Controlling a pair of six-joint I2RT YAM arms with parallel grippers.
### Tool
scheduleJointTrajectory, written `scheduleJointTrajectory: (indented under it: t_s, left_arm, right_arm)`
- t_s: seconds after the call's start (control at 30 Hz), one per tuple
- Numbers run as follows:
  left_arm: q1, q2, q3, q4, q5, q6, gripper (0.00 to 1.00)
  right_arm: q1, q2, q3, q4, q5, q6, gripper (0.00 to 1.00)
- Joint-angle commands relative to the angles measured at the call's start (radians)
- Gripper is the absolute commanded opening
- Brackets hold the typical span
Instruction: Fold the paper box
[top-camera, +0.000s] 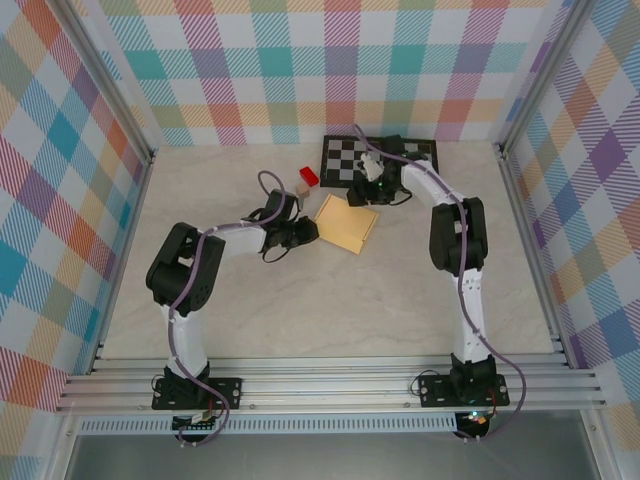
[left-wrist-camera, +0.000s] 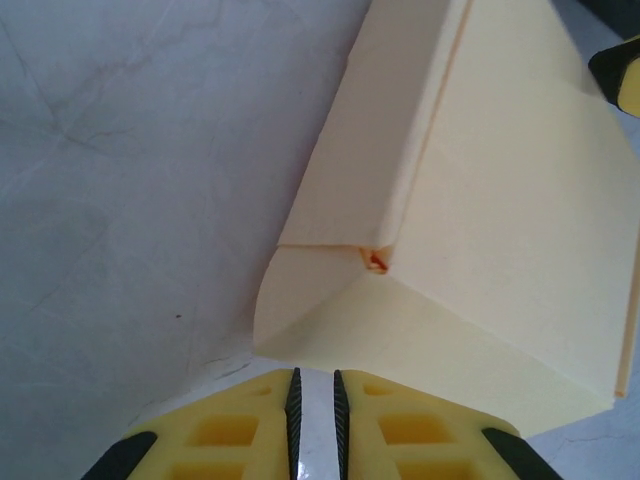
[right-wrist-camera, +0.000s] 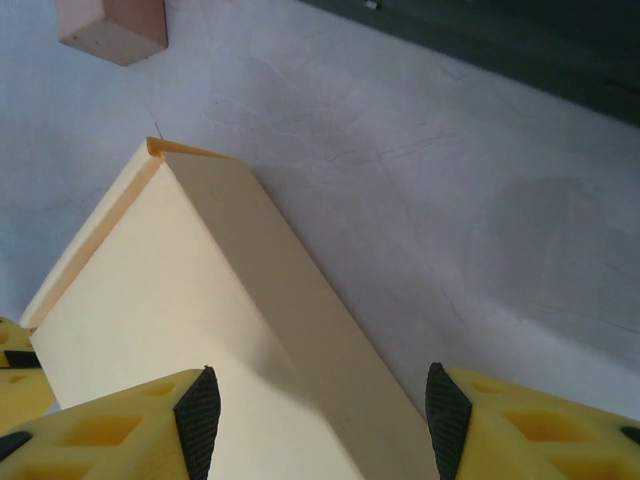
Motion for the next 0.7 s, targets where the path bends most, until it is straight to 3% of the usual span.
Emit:
scheduleJointTrajectory:
  t_s: [0.0, 0.33, 0.67]
  left_arm:
    - [0.017, 0.023, 0.015, 0.052, 0.023, -0.012, 0.20]
    - [0.017, 0.120, 0.092, 0.038, 0.064, 0.126, 0.19]
    - [-0.008, 0.090, 0.061, 0.262, 0.245, 0.141, 0.16]
  right_arm:
    - [-0.006, 0.014, 0.029, -0.004, -0.136, -0.026, 0.59]
    - [-0.003, 0.042, -0.026, -0.066, -0.336, -0.115, 0.58]
    - [0.036, 0.098, -0.022, -0.168, -0.237, -0.143, 0.56]
